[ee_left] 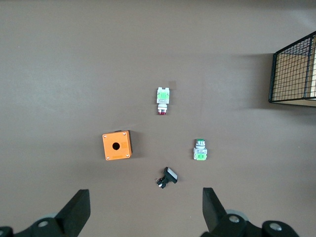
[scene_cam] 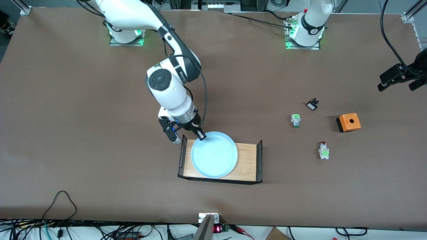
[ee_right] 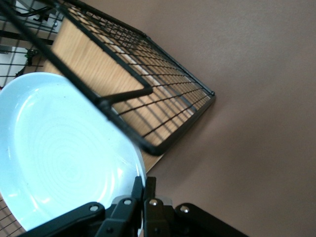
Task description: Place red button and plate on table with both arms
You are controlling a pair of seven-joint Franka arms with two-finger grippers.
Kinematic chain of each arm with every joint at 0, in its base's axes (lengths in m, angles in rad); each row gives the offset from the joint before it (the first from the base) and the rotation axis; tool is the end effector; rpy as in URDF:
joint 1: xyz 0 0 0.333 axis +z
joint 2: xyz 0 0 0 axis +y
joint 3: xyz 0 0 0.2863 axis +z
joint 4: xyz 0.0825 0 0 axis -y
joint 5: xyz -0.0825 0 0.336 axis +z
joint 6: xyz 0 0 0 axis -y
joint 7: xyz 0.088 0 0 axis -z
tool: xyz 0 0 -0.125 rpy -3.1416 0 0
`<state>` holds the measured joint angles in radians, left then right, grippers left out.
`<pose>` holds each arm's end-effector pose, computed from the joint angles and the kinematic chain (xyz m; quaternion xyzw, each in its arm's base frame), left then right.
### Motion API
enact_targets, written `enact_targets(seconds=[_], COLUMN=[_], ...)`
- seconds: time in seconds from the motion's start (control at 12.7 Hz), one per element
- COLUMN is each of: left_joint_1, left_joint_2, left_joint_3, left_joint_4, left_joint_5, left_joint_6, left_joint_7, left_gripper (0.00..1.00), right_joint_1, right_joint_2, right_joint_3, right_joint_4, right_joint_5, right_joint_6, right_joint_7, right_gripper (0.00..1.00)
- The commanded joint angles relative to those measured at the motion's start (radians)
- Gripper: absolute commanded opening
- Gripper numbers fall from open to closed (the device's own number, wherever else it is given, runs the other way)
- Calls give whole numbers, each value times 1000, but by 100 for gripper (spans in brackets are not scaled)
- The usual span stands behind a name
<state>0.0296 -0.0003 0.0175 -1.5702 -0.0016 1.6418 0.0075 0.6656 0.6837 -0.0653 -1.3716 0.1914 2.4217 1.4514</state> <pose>0.5145 0.0241 0.5838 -0.9992 -0.0198 -0.0360 0.0002 0.5762 0.4108 0.3350 -0.8731 0.4486 -0.0466 0.1853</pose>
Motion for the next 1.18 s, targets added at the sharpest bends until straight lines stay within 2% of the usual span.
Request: enact_targets(seconds=[0.0,0.24,0.47,0.79,1.11], left_joint_1=[-7,-8,-7,-7,-7], left_joint_2=[6,6,6,6,5], left_joint_3=[5,4,2,5,5], left_joint_4=[24,25,25,25,25], left_joint_5=[14,14,12,14,12], left_joint_6=[-25,-25,-25,-23,-23], left_joint_7=[-11,-12,-12,-9,-7], left_gripper=[100,100,100,100,100], right_joint_1=[25,31,-39,-131,-253], right_joint_2=[-54,-131,-214,-282,-344], right_joint_3=[1,-1,-1,-5,-5], right_joint_4=[11,11,11,5,-32], right_joint_5=[71,109,112,115,117], right_joint_6=[-18,-119,-257,-421,-572], right_joint_7=[17,12,-49,-242,-521], right_gripper=[0,0,0,0,0])
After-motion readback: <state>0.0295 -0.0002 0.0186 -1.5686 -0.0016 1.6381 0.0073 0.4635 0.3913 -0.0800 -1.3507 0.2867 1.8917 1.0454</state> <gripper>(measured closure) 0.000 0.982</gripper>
